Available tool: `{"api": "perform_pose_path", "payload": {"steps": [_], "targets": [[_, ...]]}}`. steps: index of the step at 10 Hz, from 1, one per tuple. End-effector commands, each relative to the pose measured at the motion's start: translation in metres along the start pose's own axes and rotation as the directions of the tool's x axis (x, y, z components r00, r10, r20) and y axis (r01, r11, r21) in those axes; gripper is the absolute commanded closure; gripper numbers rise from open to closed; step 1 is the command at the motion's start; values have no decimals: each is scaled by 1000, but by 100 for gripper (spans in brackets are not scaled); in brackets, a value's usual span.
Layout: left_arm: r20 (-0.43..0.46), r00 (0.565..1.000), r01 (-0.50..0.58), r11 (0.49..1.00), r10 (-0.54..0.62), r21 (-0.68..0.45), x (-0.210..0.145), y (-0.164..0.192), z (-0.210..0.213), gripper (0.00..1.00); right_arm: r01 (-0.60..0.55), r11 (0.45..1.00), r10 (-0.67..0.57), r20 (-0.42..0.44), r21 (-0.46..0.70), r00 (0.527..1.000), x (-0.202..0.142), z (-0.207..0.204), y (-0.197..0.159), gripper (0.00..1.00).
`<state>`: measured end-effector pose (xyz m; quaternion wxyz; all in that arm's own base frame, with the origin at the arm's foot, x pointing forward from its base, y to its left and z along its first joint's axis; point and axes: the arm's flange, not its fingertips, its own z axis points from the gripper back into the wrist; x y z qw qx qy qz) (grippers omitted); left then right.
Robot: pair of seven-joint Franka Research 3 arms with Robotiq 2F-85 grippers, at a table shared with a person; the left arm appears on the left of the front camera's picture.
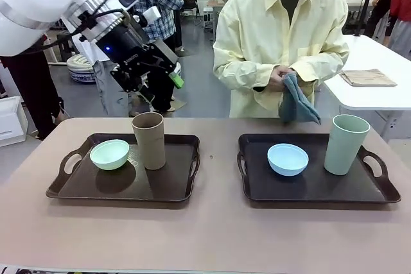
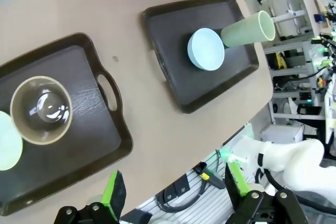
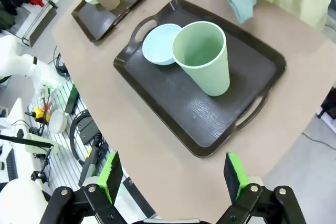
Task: Set up a tray with a mat and arrange the tableware.
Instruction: Pick up the Picnic Bowl and Reusable plastic cup from the Handle tray in front of the human's position and hold them in the air.
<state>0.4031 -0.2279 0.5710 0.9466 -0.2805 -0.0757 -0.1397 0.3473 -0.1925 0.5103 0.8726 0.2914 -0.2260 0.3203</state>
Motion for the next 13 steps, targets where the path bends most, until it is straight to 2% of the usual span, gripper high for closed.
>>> {"api": "perform_pose_path", "payload": {"steps": [1, 2, 3, 5, 7, 9, 11, 12, 13], "targets": [[-3, 1000, 14, 1000, -14, 7, -9, 2, -1, 0, -3, 1000, 3, 19, -6, 1000, 0, -6, 5, 0], [-3, 1000, 14, 1000, -14, 7, -9, 2, -1, 0, 0, 1000, 0, 0, 0, 1000, 0, 0, 0, 0], [3, 1000, -1, 1000, 1, 0, -3, 1, 4, 0, -250, 967, 252, -42, 46, 967, 4, -17, -14, 0], [-73, 997, 40, 995, -34, 87, 33, -42, -14, 0, -391, 919, 393, -19, 53, 919, 19, -39, -50, 0], [-135, 991, 24, 954, 17, 299, 60, -93, -38, 0, -467, 883, 466, 30, 37, 884, 9, -47, -72, 0], [-164, 986, 58, 905, 13, 421, 82, -138, -69, 0, -559, 828, 555, 77, 39, 828, -5, -58, -90, 0], [-183, 983, 78, 872, 13, 483, 96, -153, -107, 0, -553, 833, 544, 153, 25, 825, -1, -73, -86, 0], [-189, 982, 77, 871, 18, 486, 101, -152, -124, 0, -583, 812, 572, 171, 21, 802, 4, -83, -76, 0], [-195, 981, 75, 885, 18, 459, 110, -144, -143, 0, -626, 778, 614, 143, 56, 776, 11, -93, -70, 0]]}}
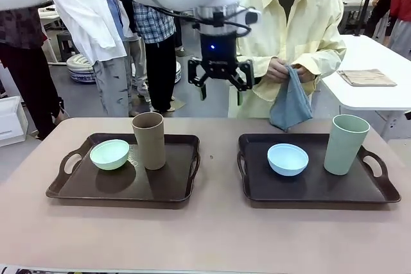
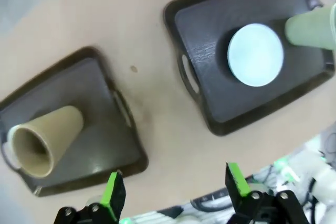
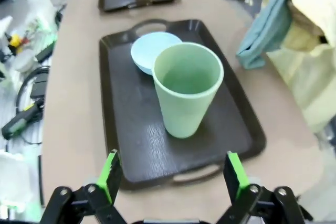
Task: Set up a tray with a mat and arrange the tableware.
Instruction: Pick up the Picnic Bowl and Reusable plastic cup from the Handle tray in front of the human's position and hold them in the air.
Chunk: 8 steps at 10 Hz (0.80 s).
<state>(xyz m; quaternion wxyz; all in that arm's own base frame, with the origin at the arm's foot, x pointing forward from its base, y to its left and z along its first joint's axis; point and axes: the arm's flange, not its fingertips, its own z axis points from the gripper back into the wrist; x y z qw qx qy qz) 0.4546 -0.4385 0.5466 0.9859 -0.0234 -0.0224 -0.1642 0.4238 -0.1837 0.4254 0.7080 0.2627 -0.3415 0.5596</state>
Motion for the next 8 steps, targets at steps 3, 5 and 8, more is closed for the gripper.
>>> {"api": "perform_pose_path", "payload": {"steps": [3, 5, 8], "targets": [[24, 999, -23, 998, 25, -56, 25, -8, -26, 0, -147, 977, 156, -48, 155, 987, 16, -34, 7, 0], [70, 997, 53, 988, -43, -144, 13, -8, -28, 0, -111, 981, 122, -56, 158, 991, 14, -32, 8, 0], [21, 1000, -13, 999, 14, -50, 31, -8, -33, 0, -120, 980, 130, -53, 157, 990, 23, -40, 3, 0]]}}
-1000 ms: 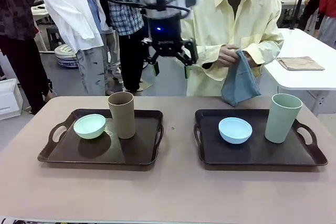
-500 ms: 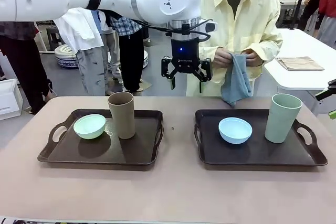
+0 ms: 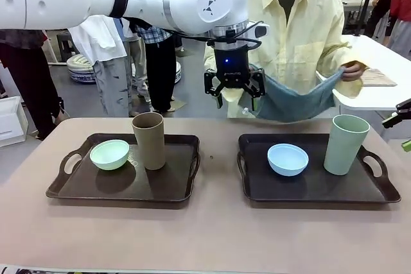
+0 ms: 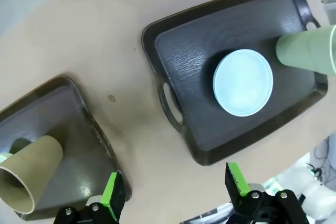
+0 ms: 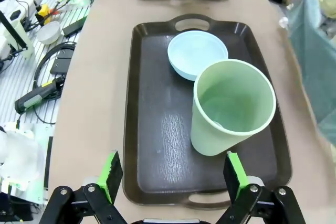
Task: Set up a tray with a mat and arrange the tableware.
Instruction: Pick up the Picnic Bowl and Reusable plastic cup from the Handle tray in front of the human's position and hold them in the air.
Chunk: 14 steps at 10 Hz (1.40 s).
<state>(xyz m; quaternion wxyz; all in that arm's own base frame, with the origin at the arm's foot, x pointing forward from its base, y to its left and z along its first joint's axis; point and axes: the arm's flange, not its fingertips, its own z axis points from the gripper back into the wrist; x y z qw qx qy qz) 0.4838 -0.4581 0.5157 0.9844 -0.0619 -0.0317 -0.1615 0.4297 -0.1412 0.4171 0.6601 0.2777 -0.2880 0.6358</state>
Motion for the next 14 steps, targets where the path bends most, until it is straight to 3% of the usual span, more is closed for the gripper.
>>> {"api": "perform_pose_path", "payload": {"steps": [1, 3, 6, 9, 14], "targets": [[-9, 1000, -7, 1000, 8, 23, -1, 0, 0, 0, -3, 1000, 3, 3, -5, 1000, 2, -2, -2, 0], [-5, 1000, -3, 1000, 3, 4, 0, 2, -1, 0, 11, 1000, -11, 8, -14, 1000, 8, -1, -8, 0], [-1, 995, -104, 994, 104, -26, 18, -5, -5, 0, 108, 991, -107, 8, -77, 994, 0, -17, -40, 0], [36, 995, -90, 996, 90, -23, 18, -28, -20, 0, 185, 981, -184, 18, -56, 983, -9, -33, -60, 0], [7, 990, -139, 987, 140, -76, 46, -46, -50, 0, 142, 988, -145, 39, 63, 989, -16, -54, -73, 0]]}}
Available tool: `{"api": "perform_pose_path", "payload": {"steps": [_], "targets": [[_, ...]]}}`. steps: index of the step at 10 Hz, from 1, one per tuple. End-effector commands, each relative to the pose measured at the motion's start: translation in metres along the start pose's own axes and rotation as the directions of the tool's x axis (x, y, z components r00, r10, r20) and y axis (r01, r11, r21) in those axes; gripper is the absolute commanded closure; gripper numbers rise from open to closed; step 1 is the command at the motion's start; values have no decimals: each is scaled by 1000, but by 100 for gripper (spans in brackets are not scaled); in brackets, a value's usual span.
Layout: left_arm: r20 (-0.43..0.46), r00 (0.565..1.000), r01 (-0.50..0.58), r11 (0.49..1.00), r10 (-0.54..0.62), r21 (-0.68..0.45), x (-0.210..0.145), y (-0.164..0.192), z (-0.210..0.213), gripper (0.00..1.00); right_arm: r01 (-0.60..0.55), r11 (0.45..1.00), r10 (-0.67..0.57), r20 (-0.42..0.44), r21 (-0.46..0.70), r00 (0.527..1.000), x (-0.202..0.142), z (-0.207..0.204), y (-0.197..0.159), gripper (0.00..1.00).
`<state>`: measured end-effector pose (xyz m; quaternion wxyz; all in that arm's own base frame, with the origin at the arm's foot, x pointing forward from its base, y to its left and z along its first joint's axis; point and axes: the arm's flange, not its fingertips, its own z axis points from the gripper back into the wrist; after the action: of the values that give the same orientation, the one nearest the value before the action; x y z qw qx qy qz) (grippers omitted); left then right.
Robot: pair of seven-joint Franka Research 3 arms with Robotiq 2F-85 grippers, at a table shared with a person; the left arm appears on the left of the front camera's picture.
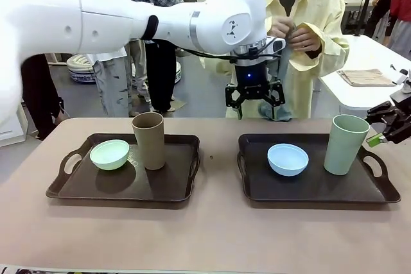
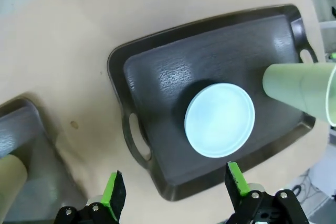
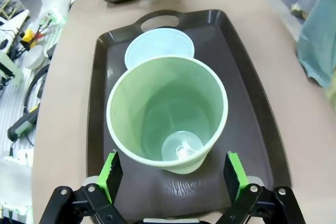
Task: Set up a tray with a mat and arrange the tableware.
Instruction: Pick up the Picnic Bowl and Reusable plastic cup from the Handle tray in front of the human's position and hold them in the air.
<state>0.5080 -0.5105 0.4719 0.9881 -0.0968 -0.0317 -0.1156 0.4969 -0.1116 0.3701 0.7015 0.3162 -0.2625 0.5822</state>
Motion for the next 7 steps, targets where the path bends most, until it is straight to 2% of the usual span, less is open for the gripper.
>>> {"api": "perform_pose_path", "payload": {"steps": [1, 5, 7], "targets": [[-16, 998, -67, 998, 67, -11, 14, -13, -4, 0, -24, 998, 23, 27, 52, 999, -6, -2, -4, 0], [-82, 993, -92, 995, 89, -37, 21, -29, -23, 0, -64, 993, 55, 87, 101, 995, -22, -15, -6, 0], [-109, 989, -99, 995, 96, -20, 16, -39, -33, 0, -88, 993, 80, 103, 80, 992, -28, -21, -8, 0]]}}
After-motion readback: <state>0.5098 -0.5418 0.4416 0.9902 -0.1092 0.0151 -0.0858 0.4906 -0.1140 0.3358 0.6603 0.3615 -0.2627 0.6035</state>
